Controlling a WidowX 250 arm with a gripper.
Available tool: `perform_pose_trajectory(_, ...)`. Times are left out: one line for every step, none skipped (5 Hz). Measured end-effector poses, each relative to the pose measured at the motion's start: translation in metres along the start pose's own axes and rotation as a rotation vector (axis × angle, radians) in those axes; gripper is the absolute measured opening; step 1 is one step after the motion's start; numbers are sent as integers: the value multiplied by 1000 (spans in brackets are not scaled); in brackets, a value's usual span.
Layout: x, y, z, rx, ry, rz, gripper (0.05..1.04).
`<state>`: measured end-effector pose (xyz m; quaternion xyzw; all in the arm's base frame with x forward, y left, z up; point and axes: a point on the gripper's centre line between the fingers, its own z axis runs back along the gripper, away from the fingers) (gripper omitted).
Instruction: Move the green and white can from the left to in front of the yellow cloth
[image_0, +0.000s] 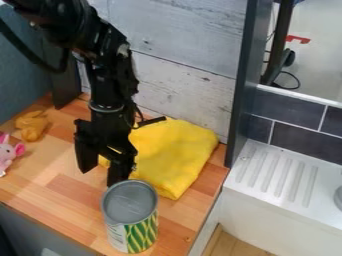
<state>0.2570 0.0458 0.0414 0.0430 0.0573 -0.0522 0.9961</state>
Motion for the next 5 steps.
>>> perform_pose_trajectory(-12,4,20,29,-13,57,999)
perform_pose_trajectory(-21,12,43,36,-57,80,999)
perform_pose_trajectory(-27,36,59,5,-80,94,999)
perform_pose_trajectory(-37,65,67,-14,-89,104,999)
perform_pose_trajectory(-40,83,72,-32,-108,97,999)
